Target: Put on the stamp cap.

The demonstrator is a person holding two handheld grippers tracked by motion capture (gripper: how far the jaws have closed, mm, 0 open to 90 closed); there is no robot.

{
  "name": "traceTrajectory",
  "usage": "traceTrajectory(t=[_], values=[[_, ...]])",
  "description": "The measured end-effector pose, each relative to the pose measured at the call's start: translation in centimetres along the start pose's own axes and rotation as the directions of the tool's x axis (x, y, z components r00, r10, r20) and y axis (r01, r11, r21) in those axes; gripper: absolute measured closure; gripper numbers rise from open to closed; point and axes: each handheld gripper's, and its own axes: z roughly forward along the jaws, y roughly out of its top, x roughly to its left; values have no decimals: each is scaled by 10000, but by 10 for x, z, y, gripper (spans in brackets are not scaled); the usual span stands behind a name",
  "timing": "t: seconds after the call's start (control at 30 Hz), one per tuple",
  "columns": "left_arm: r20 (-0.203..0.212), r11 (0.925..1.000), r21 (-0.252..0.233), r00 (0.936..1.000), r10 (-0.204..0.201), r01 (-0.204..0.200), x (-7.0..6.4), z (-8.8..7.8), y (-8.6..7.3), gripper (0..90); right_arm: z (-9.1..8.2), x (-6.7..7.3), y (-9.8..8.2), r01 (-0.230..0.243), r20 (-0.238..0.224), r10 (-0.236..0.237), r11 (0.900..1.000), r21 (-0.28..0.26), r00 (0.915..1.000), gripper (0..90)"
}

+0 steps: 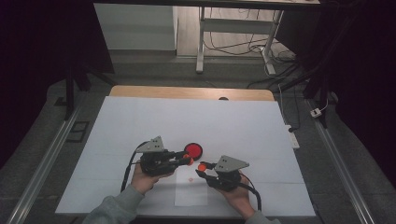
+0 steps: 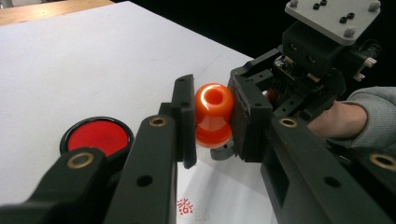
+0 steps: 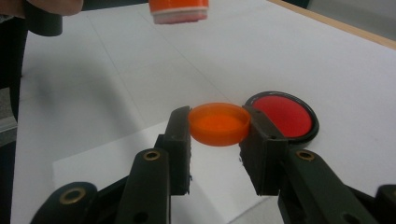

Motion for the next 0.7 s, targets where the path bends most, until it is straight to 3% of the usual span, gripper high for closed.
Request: traceTrajectory(t=[0.7], values=[[194,9999,86,9998,76,-77,-6,10,0,723,8,6,5,101,-180,-101,9999,-27,9998,640]])
